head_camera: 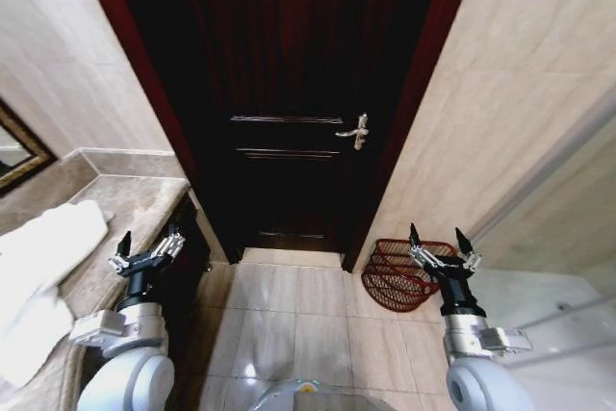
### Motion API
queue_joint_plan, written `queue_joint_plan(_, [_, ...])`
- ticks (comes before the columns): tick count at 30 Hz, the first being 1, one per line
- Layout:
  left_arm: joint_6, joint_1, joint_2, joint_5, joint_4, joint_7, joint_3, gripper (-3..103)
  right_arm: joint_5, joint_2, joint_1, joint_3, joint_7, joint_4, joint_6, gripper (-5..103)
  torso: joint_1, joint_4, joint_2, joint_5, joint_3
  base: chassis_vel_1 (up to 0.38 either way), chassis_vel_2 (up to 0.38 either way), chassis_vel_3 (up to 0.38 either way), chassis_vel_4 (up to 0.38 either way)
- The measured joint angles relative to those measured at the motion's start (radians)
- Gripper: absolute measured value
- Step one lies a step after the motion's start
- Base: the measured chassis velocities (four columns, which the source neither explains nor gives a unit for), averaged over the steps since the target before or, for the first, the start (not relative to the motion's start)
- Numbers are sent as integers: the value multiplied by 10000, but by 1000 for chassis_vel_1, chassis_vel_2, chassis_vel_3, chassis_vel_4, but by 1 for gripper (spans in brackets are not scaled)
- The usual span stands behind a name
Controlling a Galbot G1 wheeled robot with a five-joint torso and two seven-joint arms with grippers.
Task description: Discard the used towel into the hamper.
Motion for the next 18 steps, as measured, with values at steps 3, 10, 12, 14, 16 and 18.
queue_joint_plan(3, [12,-1,0,-2,0,-7,1,96,3,4,2,-1,0,-2,0,100,0,0,0,0,0,90,82,103,91])
queue_joint_plan(10, [32,-8,0,-2,0,-9,10,96,13,12,9,6,-2,-43,6,100,-2,0,0,0,0,111,103,103,104])
queue_joint_plan(12, [46,-20,0,0,0,-9,11,96,18,7,26,6,-3,-53,6,100,-2,0,0,-1,0,129,119,115,118])
queue_joint_plan(14, [54,-24,0,9,0,-9,2,96,21,1,38,6,-6,-56,5,100,-3,2,1,-1,0,128,138,127,129])
queue_joint_plan(16, [56,-23,1,13,0,-10,-10,96,24,-4,41,6,-6,-61,6,100,-2,1,0,-1,0,127,145,138,143])
queue_joint_plan(18, [58,-22,0,30,0,-37,-40,96,26,-8,43,8,-7,-73,6,100,-2,0,0,0,0,115,133,139,109])
